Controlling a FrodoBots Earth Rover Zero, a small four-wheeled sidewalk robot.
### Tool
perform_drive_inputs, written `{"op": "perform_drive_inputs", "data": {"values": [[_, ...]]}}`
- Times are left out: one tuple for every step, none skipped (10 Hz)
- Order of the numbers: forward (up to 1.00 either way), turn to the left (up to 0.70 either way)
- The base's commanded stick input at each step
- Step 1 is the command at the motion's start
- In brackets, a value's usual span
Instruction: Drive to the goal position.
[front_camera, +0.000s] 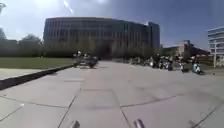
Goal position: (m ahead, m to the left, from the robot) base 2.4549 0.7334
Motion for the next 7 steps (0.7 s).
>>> {"op": "perform_drive_inputs", "data": {"values": [[1.0, 0.0], [1.0, 0.0], [1.0, 0.0], [1.0, 0.0], [1.0, 0.0], [1.0, 0.0], [1.0, -0.38]]}}
